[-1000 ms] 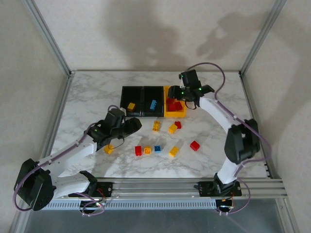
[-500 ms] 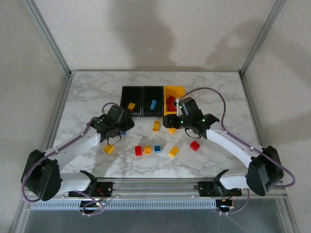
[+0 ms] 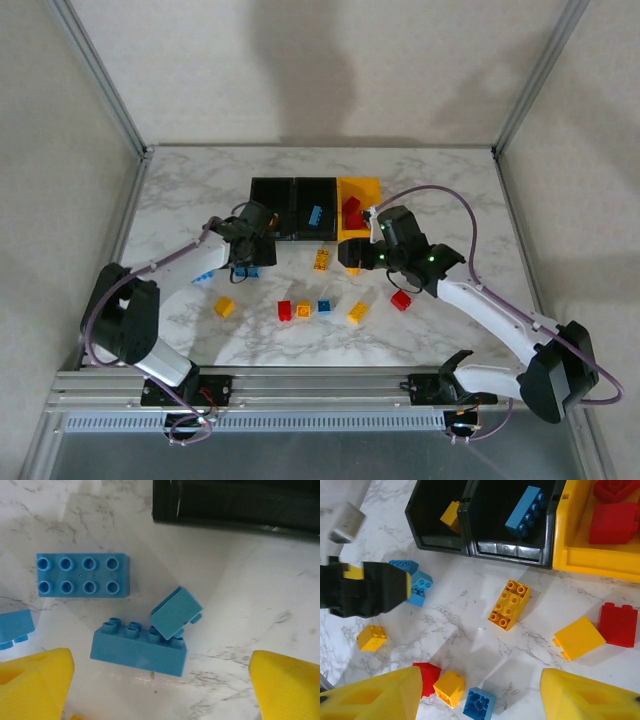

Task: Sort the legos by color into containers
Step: Pick up the lego from the middle-left of the table.

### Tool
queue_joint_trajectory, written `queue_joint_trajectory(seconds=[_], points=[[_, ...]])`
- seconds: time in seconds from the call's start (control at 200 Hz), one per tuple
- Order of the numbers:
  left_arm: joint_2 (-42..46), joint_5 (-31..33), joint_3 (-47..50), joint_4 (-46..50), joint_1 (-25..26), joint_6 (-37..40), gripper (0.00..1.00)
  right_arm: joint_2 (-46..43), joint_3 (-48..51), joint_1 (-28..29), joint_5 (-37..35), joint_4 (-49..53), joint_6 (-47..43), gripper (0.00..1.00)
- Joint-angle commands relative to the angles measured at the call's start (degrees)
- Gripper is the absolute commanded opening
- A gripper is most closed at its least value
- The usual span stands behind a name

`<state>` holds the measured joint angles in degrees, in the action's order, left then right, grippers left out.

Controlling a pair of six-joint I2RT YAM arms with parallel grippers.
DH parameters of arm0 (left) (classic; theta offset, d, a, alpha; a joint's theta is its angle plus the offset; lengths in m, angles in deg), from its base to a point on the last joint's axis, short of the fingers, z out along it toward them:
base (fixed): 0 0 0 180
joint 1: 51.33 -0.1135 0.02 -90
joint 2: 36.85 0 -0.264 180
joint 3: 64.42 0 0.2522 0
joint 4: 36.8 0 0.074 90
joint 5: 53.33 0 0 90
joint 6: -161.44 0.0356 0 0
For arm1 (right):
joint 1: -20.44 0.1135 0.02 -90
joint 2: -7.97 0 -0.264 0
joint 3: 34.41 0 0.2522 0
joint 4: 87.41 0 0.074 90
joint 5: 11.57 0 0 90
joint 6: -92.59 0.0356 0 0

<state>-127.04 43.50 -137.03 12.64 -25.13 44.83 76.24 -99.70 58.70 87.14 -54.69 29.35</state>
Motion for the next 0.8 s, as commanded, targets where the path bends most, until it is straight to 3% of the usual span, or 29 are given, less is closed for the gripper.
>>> queue_joint_trajectory(seconds=[0.0, 0.476, 0.796], points=[[-1.2, -2.3, 0.2, 0.3, -1.3, 5.2, 0.9, -1.8, 1.9, 0.5, 0.9, -0.4, 0.5, 0.64], [-4.6, -6.5, 1.9, -2.7, -4.2, 8.3, 0.91, -1.6, 2.5, 0.7, 0.5, -0.7, 1.8, 0.63], [-6.3, -6.3, 4.4, -4.1, -4.7, 7.8, 0.82, -1.0, 2.8, 0.7, 0.1, -1.0, 2.4, 0.62]])
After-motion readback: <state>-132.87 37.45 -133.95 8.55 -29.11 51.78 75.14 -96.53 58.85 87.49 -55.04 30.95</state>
